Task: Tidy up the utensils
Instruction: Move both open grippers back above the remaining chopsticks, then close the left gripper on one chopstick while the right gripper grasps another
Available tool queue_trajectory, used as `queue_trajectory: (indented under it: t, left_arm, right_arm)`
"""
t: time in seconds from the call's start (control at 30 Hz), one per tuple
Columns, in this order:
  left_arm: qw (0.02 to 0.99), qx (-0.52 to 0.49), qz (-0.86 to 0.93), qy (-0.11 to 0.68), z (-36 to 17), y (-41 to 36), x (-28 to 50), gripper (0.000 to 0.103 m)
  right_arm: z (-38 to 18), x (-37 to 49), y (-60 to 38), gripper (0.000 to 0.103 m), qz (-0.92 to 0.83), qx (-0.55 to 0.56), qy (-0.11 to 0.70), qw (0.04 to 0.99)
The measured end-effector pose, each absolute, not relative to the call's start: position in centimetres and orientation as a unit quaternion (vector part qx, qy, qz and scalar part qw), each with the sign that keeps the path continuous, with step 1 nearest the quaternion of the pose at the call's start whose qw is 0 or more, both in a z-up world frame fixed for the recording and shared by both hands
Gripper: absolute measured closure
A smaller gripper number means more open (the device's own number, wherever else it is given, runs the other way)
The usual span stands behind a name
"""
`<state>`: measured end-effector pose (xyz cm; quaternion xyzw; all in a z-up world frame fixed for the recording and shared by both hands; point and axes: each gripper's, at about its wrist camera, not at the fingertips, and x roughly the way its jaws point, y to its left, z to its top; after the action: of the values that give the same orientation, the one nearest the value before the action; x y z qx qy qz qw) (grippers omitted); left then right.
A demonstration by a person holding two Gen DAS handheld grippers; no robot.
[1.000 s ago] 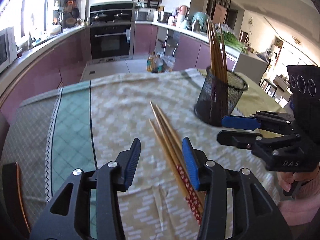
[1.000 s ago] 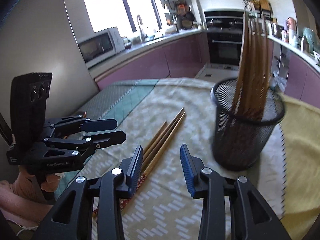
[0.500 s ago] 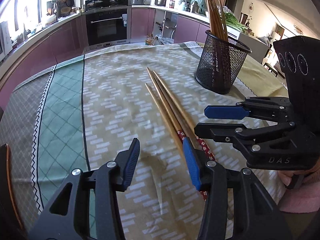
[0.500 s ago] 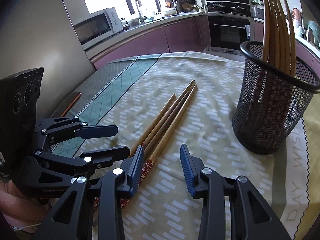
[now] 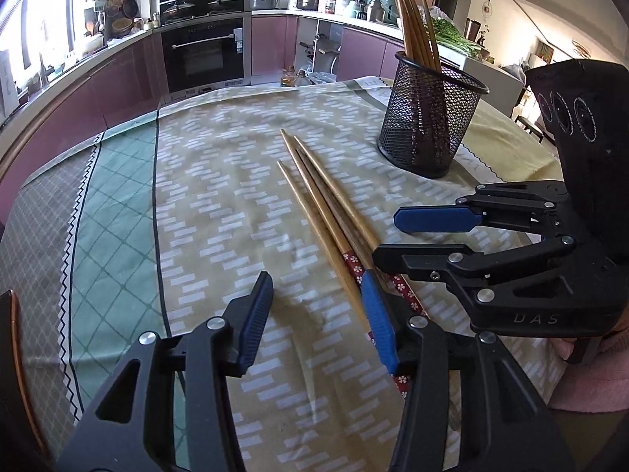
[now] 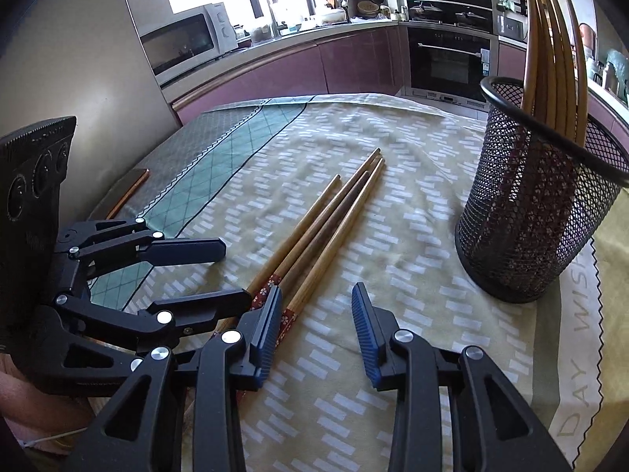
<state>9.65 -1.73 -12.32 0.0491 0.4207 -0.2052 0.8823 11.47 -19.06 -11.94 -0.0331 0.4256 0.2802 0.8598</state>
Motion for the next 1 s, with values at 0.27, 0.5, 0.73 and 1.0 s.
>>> queue_trajectory:
  t: [0.27, 0.5, 0.73, 1.0]
  left_arm:
    - [0.882, 0.057, -0.192, 0.427, -12.4, -1.8, 10.0, 0.062]
    - [0.881, 0.070, -0.183, 0.431, -12.5, -2.0, 10.6, 0.066]
    - [0.880, 0.065, -0.178, 0.436, -12.5, -1.9, 11.9, 0.075]
    - [0.878, 0.060, -0.177, 0.441, -12.5, -2.3, 13.7, 0.081]
  right_arm:
    - [-11.9, 11.5, -19.5, 0.071, 0.272, -0.036, 0.427, 0.861]
    - [-11.9, 11.5, -19.8, 0.070, 0.265, -0.031, 0.429, 0.863]
    - [-11.8, 12.6, -19.2, 0.071, 0.257, -0.034, 0.429, 0.865]
    - [-11.9, 14.2, -18.6, 0.076, 0.244, -0.038, 0.428, 0.870]
